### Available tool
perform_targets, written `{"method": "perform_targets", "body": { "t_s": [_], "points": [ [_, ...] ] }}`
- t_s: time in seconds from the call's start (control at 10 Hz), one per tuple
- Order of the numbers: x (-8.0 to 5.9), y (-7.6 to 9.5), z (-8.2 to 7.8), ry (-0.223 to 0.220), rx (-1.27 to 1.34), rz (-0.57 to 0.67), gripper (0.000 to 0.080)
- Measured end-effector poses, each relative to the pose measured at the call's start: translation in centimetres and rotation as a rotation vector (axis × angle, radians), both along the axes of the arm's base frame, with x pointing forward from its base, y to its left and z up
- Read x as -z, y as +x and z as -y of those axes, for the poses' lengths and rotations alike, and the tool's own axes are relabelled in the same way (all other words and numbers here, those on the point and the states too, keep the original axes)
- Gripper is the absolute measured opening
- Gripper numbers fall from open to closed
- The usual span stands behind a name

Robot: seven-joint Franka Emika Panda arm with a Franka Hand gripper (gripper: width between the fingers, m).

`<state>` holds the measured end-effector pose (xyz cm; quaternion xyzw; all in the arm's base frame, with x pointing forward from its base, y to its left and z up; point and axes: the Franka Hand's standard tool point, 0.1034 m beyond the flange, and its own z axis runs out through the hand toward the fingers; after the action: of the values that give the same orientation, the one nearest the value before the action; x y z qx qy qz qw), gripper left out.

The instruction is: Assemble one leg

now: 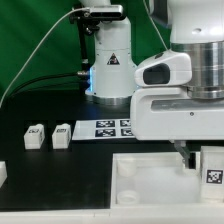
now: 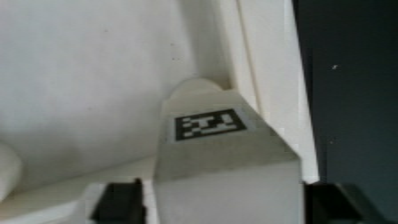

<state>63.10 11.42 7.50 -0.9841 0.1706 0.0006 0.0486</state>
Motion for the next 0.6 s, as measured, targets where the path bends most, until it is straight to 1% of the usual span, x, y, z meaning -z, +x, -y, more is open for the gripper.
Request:
{"method": "perform_targets", "body": {
  "t_s": [0.1, 0.2, 0.4, 0.6],
  "points": [
    [0.09, -0.10, 0.12, 0.002, 0.117, -0.015, 0.0295],
    [0.11, -0.12, 0.16, 0.004, 0.196, -0.022, 0.0295],
    [0.08, -0.05, 0.27, 0.003, 0.441, -0.059, 0.0295],
    [0.25, -0.11, 0.27, -0.003, 0.912, -0.117, 0.0295]
  ]
}}
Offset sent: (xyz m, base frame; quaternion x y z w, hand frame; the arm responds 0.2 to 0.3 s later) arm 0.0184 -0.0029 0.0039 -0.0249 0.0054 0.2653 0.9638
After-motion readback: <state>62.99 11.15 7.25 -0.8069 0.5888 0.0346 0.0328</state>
